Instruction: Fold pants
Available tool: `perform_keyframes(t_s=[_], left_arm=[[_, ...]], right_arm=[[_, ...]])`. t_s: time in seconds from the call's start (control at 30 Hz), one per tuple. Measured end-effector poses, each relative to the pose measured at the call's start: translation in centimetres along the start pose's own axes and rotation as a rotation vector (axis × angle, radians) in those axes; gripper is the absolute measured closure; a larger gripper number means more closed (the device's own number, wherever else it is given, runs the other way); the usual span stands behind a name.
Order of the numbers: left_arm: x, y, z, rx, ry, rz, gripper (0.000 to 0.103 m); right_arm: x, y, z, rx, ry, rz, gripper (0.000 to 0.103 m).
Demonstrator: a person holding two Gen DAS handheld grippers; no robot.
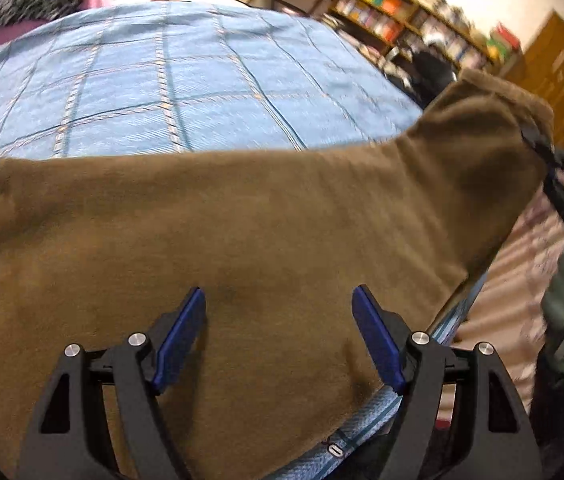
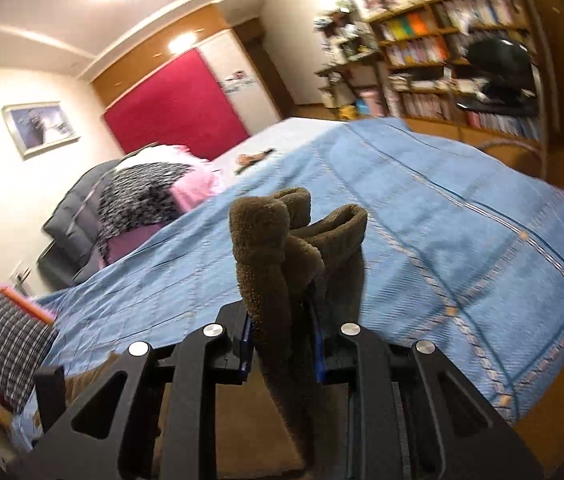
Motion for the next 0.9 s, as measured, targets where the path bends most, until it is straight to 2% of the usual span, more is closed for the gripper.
perform_keyframes(t_s=[0.13, 0.27, 0.5, 0.7, 0.9], left_arm=[[3.7, 1.9, -1.5, 0.072, -0.096, 0.003, 0.027], [7.0, 3.6, -2.3, 0.103, -0.172, -0.017, 0.027], [11.6, 6.6, -2.6, 0.182, -0.27, -0.005, 0.027], [13.6, 9.5, -1.7, 0.243, -0.304, -0.022, 0.027], [13.4, 11.1, -0.4, 0.289, -0.289, -0.01, 0.027]], right_arm=[[0.4, 5.3, -0.1, 0.091, -0.018, -0.071, 0.08], [0.4, 10.9, 1.1, 0.206, -0.039, -0.098, 0.08], [-1.5, 20.3, 6.9, 0.388, 0.051, -0.216, 0.08], [-4.1, 24.8, 13.5, 0.573, 0.133, -0.227, 0.081], [-5.3, 26.5, 18.7, 0.717, 0.194, -0.249, 0.08]])
Point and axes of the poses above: each gripper's, at about its wrist camera, not at the fingertips, and x roughly against the way its jaws point, y to its left, z to its underside, the point moved 9 cm from there along -x, roughly the way its jaws point, and after that the axes turned 12 degrees about z, right-handed, at the moved point
